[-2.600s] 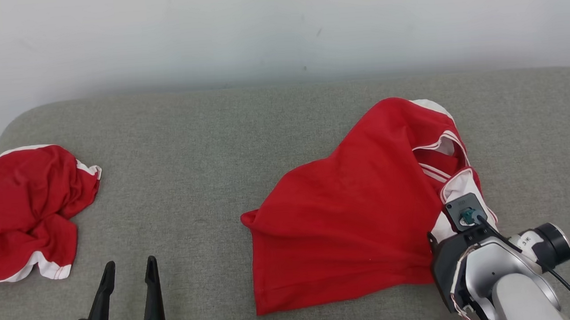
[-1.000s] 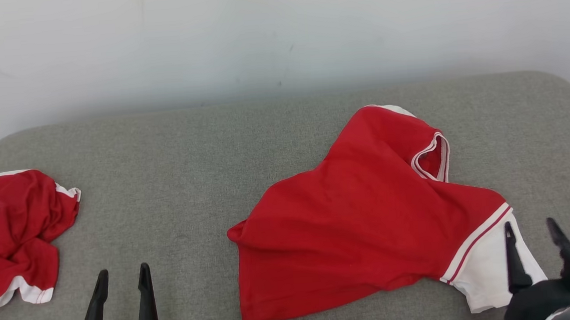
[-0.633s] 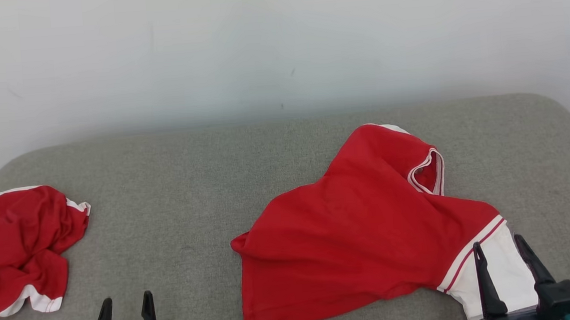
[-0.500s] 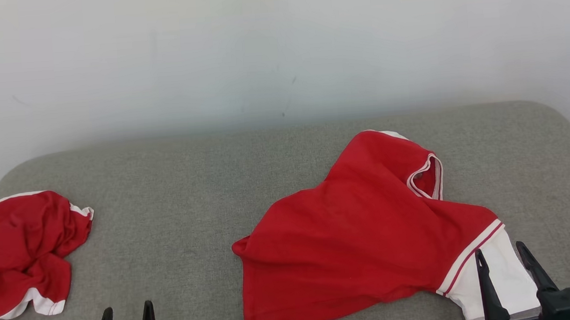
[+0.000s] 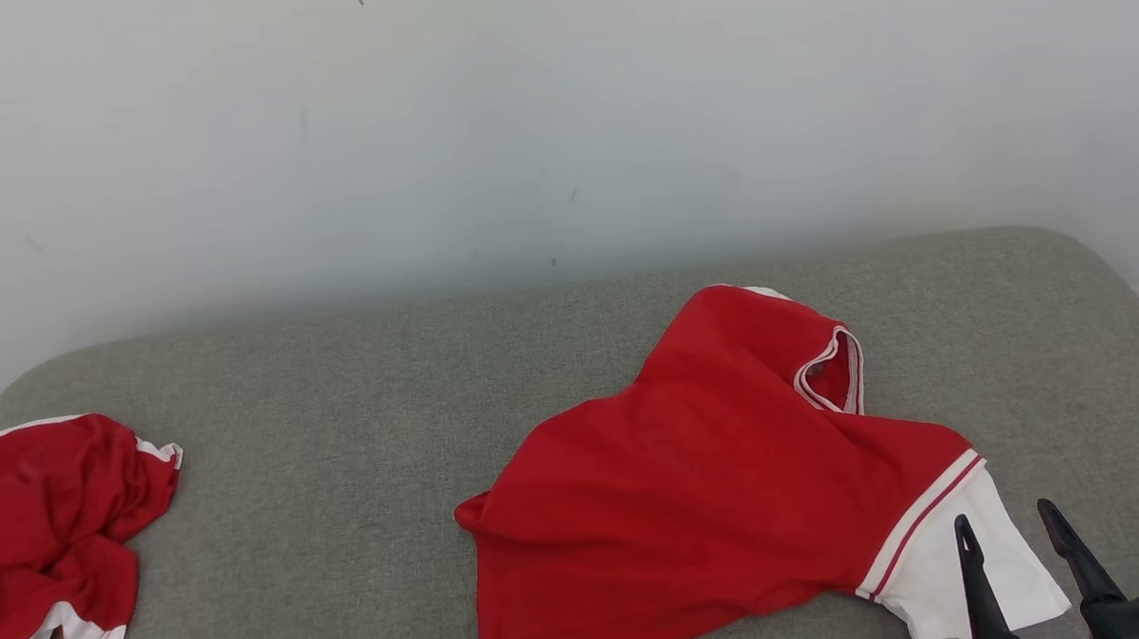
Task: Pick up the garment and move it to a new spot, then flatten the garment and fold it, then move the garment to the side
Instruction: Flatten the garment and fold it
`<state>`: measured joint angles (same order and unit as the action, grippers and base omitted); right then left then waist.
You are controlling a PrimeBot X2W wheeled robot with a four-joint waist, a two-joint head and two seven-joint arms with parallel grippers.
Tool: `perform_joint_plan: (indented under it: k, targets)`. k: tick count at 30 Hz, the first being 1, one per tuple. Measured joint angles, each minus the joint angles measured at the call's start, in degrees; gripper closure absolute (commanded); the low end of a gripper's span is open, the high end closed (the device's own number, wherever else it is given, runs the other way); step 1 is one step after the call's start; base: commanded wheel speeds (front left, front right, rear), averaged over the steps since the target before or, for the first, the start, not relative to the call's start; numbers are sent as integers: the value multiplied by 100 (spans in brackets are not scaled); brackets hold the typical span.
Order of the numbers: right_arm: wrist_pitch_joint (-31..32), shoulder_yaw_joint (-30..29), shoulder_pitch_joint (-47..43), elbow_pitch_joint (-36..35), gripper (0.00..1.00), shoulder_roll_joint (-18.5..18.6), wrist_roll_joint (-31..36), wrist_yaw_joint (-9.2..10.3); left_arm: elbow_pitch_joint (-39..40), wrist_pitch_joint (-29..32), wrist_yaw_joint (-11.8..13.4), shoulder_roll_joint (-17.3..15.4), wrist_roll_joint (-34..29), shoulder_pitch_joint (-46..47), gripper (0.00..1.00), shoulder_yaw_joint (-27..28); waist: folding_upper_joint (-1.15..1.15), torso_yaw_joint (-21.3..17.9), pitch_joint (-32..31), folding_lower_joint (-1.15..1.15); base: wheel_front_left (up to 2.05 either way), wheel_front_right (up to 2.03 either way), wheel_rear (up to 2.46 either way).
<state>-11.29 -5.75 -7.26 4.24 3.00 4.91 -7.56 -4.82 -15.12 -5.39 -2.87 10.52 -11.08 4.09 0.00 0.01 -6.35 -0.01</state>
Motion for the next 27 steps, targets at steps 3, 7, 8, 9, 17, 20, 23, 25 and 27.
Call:
perform_joint_plan:
  k: [3,7,8,9,17,20,23,25,27]
  targets:
    - [19,51,25,-1,0,25,-68,0,-2,0,-12,0,-4,5,0,2,0,-30,-20,0,0,0,0]
    - [63,168,127,21,0,102,-146,0,-19,0,-20,1,-35,68,0,3,0,-59,-17,0,0,0,0]
    - [68,203,163,24,0,123,-155,0,-24,0,-20,1,-35,90,0,5,0,-67,-12,0,0,0,0]
    - [71,231,196,36,0,136,-182,0,-25,0,-21,0,-35,113,0,8,0,-75,-7,0,0,0,0]
    - [134,280,375,127,0,213,-245,0,-32,0,-18,0,-12,128,0,-51,0,-104,72,0,0,0,0]
    - [423,255,407,275,0,258,-346,0,-80,0,-16,-5,19,135,0,-235,0,-124,138,1,0,0,0]
    - [931,214,509,506,0,414,-430,0,-315,0,-42,-1,23,249,0,-697,1,-156,229,1,0,0,0]
    - [1259,207,617,693,0,548,-471,0,-566,0,-73,5,49,416,0,-1014,0,-183,305,1,0,0,0]
    - [1501,189,722,891,0,670,-568,0,-870,58,-96,8,135,641,0,-1190,1,-216,394,1,0,0,0]
